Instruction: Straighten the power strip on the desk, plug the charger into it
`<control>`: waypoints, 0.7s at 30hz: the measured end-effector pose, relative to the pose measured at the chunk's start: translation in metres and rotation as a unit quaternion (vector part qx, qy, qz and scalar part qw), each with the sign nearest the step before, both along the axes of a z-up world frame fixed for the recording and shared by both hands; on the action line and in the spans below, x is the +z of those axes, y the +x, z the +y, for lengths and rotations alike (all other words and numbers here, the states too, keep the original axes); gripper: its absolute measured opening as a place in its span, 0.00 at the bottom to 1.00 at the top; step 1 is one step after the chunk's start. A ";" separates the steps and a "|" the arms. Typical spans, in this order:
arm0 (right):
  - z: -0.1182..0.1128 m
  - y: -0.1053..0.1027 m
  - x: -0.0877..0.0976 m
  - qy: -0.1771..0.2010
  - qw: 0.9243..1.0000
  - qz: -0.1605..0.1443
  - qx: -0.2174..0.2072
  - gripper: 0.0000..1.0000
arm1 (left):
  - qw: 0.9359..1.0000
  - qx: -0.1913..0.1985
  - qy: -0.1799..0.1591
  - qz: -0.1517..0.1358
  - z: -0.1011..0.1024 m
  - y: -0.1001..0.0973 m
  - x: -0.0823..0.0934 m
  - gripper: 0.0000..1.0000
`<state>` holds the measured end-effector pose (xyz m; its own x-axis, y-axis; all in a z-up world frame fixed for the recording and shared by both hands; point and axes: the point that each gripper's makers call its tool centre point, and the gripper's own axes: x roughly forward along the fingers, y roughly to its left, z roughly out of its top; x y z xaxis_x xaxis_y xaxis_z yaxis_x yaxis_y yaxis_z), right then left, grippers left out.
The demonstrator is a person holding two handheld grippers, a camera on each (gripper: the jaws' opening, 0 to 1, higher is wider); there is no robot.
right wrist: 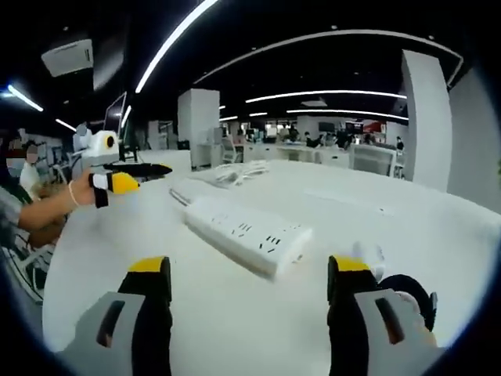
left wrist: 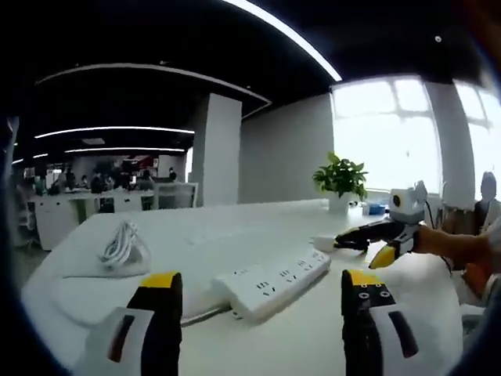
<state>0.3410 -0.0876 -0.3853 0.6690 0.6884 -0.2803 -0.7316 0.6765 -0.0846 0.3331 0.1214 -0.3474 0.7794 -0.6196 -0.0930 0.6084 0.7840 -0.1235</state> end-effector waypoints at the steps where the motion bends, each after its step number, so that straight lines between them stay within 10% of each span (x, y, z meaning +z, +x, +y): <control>1: 0.000 -0.002 0.000 -0.003 1.000 -0.001 0.001 0.94 | 1.000 0.002 -0.012 -0.001 0.001 -0.003 0.004 0.91; 7: -0.004 -0.018 0.013 -0.028 0.999 -0.029 0.009 1.00 | 0.999 -0.012 -0.033 0.001 -0.007 -0.020 0.010 0.97; 21: -0.035 -0.035 0.045 0.087 0.996 -0.017 -0.005 1.00 | 0.999 -0.013 0.026 0.015 -0.009 -0.050 -0.003 0.99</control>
